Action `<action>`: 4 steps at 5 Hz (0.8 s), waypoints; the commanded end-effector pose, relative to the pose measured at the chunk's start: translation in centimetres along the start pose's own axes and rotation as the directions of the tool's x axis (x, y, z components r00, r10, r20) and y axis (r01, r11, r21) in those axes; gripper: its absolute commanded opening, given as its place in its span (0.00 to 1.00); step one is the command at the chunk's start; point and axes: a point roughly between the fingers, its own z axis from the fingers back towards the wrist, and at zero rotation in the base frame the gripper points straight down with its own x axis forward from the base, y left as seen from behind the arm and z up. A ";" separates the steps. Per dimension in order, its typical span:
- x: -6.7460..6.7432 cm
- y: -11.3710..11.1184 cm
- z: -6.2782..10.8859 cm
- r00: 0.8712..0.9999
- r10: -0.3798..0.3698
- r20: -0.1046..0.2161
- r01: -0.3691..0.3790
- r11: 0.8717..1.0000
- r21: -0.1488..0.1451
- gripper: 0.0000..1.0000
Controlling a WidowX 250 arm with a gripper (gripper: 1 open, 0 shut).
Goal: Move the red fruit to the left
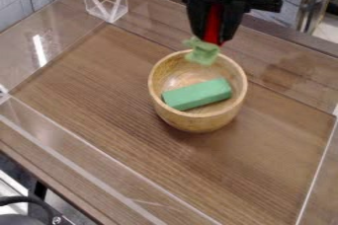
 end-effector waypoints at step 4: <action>2.6 11.3 -1.4 0.996 -0.089 0.021 0.088 0.996 0.028 0.00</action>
